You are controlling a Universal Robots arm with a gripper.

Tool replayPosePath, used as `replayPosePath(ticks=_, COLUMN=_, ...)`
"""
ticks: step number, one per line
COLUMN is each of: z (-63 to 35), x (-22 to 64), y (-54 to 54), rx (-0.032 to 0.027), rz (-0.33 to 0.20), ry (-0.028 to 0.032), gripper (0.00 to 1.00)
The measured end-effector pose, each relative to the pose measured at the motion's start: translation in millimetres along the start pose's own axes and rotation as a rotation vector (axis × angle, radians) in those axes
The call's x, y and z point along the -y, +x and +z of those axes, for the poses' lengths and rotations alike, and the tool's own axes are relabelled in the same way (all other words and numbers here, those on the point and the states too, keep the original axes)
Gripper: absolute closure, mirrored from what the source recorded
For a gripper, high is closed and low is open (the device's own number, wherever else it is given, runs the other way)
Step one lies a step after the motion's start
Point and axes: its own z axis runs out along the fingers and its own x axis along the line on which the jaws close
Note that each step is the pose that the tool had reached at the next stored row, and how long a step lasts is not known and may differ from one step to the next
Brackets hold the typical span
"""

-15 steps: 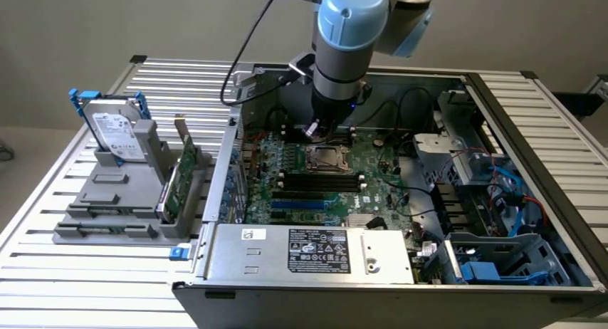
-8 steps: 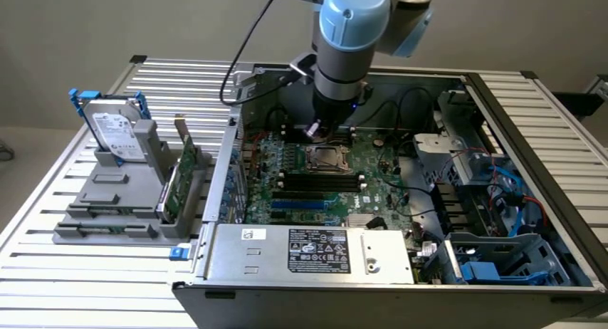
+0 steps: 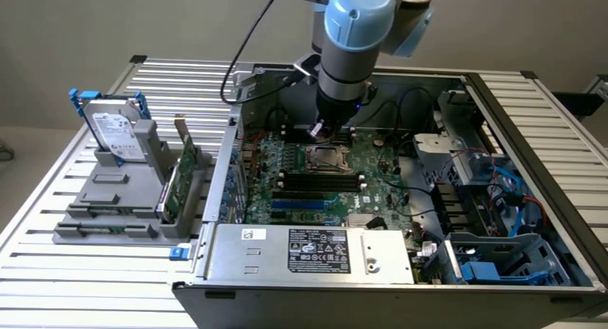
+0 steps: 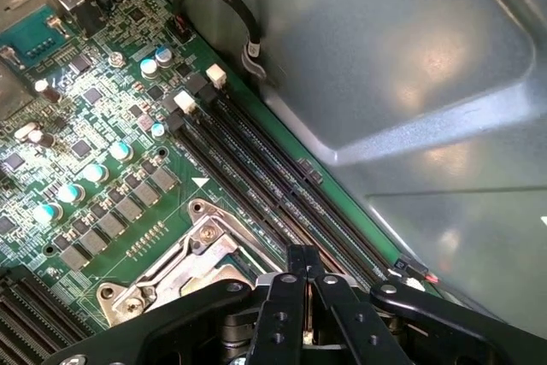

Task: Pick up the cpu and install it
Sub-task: 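Install the first cpu locking lever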

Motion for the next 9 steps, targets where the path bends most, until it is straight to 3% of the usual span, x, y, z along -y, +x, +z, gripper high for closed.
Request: replayPosePath(ticks=9, z=0.3, x=0.4, y=-1.7, rx=0.0001, rz=0.000, ry=-0.0001, gripper=0.89)
